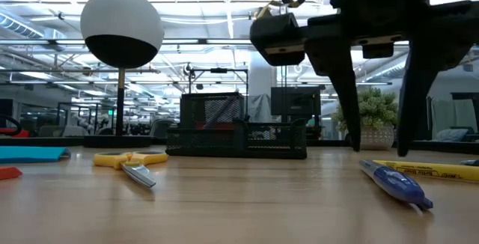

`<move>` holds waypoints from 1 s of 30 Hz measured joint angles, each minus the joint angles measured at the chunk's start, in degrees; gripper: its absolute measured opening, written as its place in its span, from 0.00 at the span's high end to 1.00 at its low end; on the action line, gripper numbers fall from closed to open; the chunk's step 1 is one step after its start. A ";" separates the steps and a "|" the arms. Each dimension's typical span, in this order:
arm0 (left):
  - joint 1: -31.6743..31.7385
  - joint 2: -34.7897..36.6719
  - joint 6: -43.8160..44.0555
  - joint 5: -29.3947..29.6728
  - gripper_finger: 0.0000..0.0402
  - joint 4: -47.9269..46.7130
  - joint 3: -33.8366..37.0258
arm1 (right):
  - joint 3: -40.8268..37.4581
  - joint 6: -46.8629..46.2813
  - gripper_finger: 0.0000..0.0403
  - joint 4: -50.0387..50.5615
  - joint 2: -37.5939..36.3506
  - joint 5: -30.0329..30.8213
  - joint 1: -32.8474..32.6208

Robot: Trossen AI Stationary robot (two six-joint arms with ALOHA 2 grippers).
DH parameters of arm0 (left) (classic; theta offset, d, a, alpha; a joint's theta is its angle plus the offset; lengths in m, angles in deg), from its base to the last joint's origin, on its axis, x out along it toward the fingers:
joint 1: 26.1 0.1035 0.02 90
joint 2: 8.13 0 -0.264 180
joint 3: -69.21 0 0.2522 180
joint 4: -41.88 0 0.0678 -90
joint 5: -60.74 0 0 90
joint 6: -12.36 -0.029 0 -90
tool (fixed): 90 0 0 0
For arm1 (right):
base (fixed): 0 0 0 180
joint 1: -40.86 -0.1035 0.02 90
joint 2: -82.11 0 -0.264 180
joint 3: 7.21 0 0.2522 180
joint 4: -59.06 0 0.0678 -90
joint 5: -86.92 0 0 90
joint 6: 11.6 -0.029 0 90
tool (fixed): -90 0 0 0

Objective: Pick and place office supplies into organizer
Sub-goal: Put the blue marker into the top left compartment of the black desk organizer

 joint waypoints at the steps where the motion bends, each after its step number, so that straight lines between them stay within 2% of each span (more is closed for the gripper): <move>1: 0.00 0.00 0.00 -0.01 0.82 0.00 0.00 | -0.02 0.15 0.74 -0.20 0.04 0.00 0.00; 25: 0.00 0.00 -0.01 -0.01 0.82 0.00 0.00 | 0.11 1.61 0.74 -0.64 3.56 0.07 -0.61; 30: 0.00 0.00 -0.01 -0.01 0.82 0.00 0.00 | 0.09 1.57 0.79 -0.47 3.60 -0.11 -0.68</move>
